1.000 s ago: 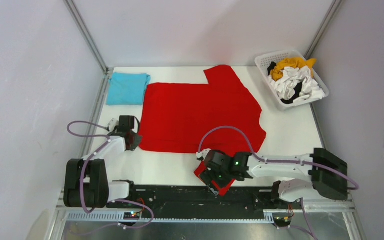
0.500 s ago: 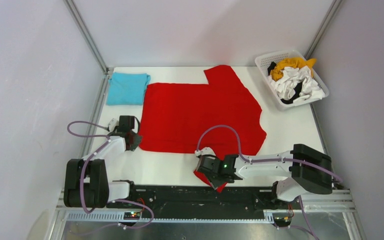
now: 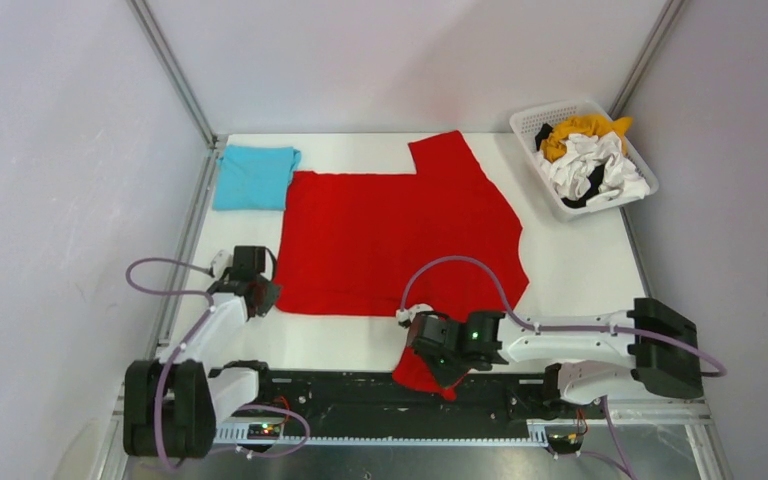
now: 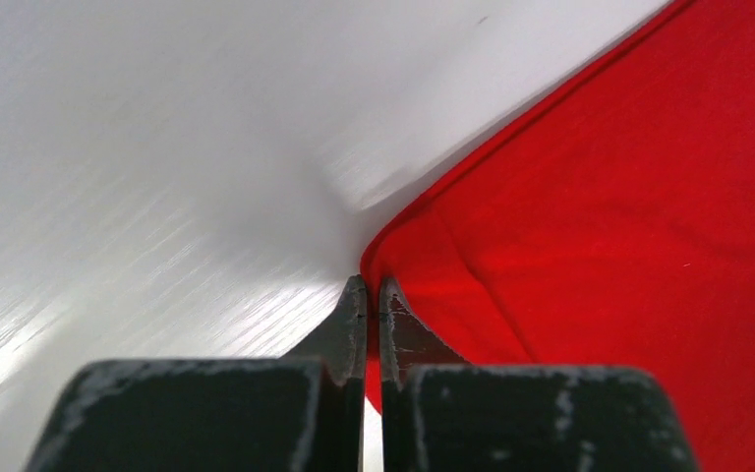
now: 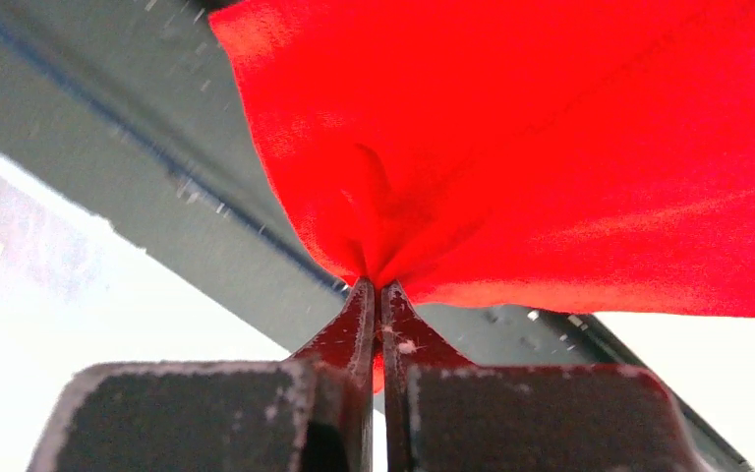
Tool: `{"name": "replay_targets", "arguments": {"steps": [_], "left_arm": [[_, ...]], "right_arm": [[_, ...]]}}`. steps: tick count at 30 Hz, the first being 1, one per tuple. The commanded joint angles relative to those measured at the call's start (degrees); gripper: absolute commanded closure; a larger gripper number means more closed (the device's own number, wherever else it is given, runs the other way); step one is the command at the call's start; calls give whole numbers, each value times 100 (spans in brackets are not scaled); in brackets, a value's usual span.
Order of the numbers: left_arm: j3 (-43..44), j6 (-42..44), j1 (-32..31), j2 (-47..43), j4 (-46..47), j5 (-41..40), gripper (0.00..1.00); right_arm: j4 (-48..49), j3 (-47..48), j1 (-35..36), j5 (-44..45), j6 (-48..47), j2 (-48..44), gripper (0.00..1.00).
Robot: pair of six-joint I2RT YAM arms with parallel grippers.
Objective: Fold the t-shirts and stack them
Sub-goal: Grab the side of the flattened tshirt closest away from the robot with both arms, then fold the flattened tshirt in 1/3 of the way
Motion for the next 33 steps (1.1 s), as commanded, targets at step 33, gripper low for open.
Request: {"name": "replay_targets", "arguments": {"steps": [33], "left_arm": [[1372, -159, -63, 189, -987, 65, 100]], "right_arm": [[-573, 1716, -3488, -195, -1728, -961, 100]]}}
